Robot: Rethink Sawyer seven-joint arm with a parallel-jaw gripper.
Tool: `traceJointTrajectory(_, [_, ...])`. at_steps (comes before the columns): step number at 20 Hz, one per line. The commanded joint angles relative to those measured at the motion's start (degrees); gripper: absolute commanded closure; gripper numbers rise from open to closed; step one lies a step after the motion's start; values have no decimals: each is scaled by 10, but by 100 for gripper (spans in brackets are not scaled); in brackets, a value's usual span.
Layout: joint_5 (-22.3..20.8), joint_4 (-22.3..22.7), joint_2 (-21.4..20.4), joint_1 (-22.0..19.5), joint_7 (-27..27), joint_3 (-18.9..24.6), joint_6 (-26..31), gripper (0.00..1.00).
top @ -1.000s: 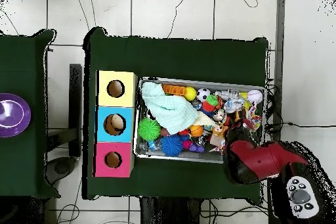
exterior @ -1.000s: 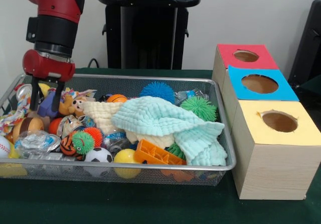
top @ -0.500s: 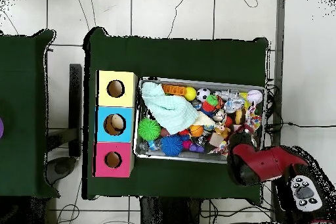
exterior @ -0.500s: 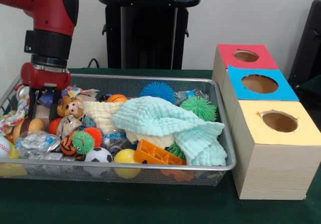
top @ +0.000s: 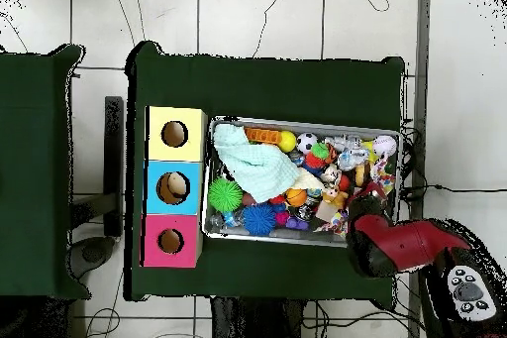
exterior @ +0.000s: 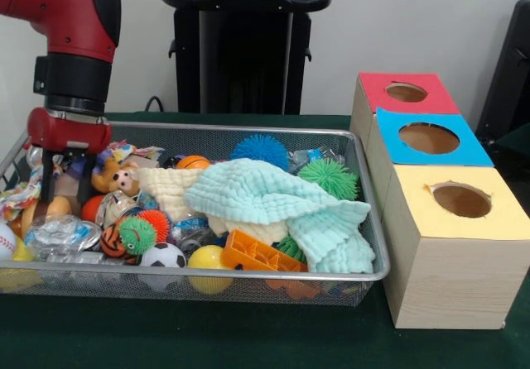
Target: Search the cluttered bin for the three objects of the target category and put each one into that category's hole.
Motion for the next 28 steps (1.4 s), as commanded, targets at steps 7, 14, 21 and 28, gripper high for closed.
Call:
traceJointTrajectory(7, [-33, -50, 53, -5, 66, 82, 14, 0])
traceJointTrajectory(14, [-25, -52, 44, 16, 60, 56, -34, 0])
traceJointTrajectory(21, [-17, -53, 46, 25, 42, 36, -84, 0])
traceJointTrajectory(28, [-11, -55, 44, 36, 37, 23, -107, 0])
